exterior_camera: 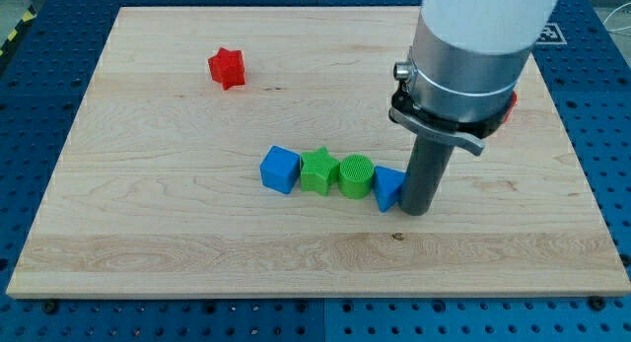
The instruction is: Move the red circle towards the red star
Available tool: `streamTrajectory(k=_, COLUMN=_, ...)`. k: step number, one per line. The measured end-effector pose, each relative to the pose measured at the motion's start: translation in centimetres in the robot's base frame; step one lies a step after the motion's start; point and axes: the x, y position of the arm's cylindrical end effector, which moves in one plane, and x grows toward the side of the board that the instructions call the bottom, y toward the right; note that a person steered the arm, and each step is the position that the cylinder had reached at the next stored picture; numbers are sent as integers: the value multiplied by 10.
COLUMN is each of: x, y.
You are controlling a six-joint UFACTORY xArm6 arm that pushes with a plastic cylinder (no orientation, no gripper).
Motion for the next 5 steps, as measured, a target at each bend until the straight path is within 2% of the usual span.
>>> streamTrajectory(k=3, x=3, y=1)
streamTrajectory(k=5, x=13, y=33)
